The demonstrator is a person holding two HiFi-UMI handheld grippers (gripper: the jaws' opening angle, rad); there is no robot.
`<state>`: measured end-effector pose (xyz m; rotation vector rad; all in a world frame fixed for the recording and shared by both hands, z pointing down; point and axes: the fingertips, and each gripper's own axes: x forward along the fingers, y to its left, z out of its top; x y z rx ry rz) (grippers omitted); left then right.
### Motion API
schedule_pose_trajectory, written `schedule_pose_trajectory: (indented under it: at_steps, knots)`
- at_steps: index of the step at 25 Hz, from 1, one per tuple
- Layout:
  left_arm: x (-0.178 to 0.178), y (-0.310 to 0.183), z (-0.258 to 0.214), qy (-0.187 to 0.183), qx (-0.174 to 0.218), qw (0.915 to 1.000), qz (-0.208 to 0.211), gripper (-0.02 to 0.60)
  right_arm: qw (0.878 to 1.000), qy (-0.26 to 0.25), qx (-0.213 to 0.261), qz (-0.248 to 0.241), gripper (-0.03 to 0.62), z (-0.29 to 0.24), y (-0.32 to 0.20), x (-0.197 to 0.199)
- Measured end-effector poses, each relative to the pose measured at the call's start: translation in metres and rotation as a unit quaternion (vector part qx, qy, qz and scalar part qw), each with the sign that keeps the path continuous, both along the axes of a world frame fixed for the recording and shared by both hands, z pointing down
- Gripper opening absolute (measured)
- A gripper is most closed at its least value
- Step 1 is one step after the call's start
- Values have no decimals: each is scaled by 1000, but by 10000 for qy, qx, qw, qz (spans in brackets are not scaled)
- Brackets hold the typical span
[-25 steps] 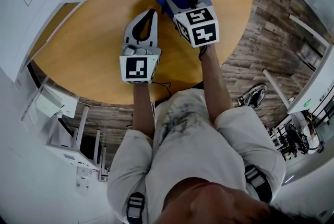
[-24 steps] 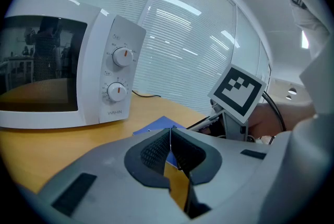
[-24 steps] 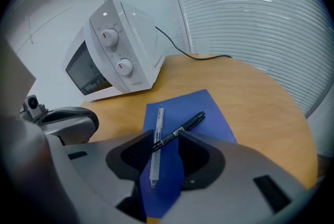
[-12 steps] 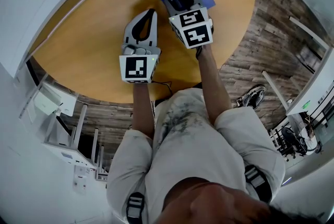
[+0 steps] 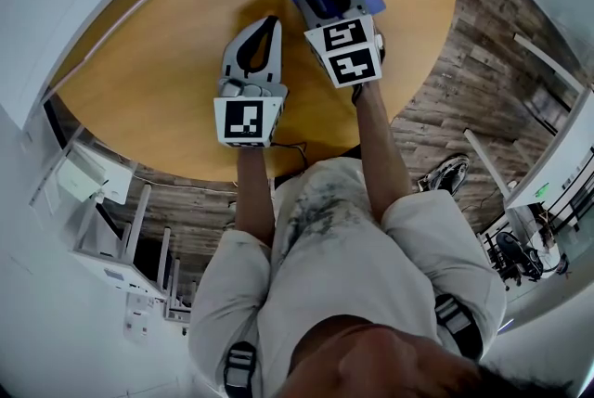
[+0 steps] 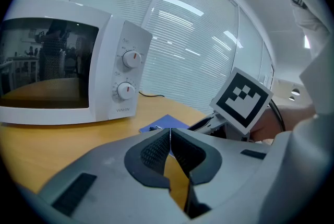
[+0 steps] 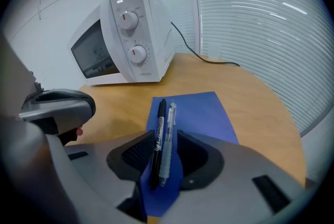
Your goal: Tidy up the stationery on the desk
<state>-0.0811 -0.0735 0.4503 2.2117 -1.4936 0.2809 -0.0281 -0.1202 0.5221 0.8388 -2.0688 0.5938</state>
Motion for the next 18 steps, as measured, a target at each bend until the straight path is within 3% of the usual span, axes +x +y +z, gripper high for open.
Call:
schedule_pose_trajectory:
  at_steps: [5, 14, 18]
  knots:
    - [1, 3, -2, 12, 2, 10000, -31, 14, 9998, 42, 125, 137, 187, -8, -7, 14]
    - [2, 5, -1, 35, -41, 10000, -84, 14, 9999, 0, -79, -142, 169, 4, 0, 4]
    - [0, 6, -2, 38, -6, 10000, -90, 14, 9998, 35, -111, -189, 119, 8, 3, 0]
